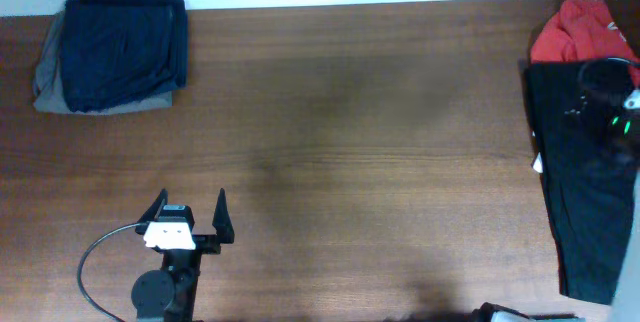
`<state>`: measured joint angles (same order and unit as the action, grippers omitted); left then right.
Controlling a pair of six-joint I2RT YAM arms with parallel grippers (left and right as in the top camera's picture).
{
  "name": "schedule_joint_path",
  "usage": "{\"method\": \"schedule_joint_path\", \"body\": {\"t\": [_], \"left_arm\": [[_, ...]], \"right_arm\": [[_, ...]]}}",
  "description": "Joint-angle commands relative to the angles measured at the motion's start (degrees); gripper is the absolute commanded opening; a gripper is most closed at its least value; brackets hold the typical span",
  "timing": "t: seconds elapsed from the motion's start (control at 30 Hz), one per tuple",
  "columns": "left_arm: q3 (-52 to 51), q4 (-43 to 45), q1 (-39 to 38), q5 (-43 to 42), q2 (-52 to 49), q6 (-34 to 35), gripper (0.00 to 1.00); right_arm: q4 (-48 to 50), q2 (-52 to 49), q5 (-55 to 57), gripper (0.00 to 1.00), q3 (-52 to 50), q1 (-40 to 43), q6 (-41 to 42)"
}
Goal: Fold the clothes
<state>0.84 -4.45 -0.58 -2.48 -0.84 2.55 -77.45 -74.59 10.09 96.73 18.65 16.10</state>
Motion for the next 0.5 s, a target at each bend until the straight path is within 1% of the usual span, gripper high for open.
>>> {"method": "schedule_joint_path", "body": {"t": [0.0, 0.1, 0.2, 0.27, 0.3, 0.33, 0.4, 0.43, 0.47], "left_arm": [[-0.33, -0.13, -0.15, 0.61, 0.55, -0.87, 0.99], [-0.33, -0.13, -0.15, 0.61, 0.55, -0.87, 0.99], [-0.33, -0.13, -0.15, 0.61, 0.55, -0.87, 0.99], [-0.33, -0.13, -0.15, 0.61, 0.55, -0.87, 0.99], [-0.33, -0.13, -0.15, 0.61, 0.55, -0.87, 0.99], [-0.33, -0.13, -0.15, 0.61, 0.55, -0.87, 0.99], [-0.33, -0.13, -0.15, 0.61, 0.55, -0.87, 0.99], [-0.33, -0.13, -0.15, 0.61, 0.55, -0.87, 0.99], [-0.33, -0.13, -0.15, 0.61, 0.55, -0.87, 0.99]], "right_arm": [[-0.15, 12.15, 0.39, 0.98, 0.28, -10.64, 0.04], [-0.15, 22.29, 0.42, 0.98, 0.28, -20.31, 0.04], [-0.42, 30.08, 0.83, 0.98, 0.22, -22.12, -0.20], [-0.09, 34.42, -1.64, 0.98, -2.27, -22.12, -0.17], [1.40, 37.33, -2.82, 0.98, -5.99, -22.14, -0.17], [4.70, 40.96, -3.87, 0.98, -12.07, -22.12, -0.17], [13.90, 48.30, -5.53, 0.98, -26.03, -22.12, -0.17], [21.05, 53.20, -7.06, 0.99, -36.24, -21.90, -0.17], [26.36, 56.92, -8.44, 0.98, -43.89, -21.62, -0.17]]}}
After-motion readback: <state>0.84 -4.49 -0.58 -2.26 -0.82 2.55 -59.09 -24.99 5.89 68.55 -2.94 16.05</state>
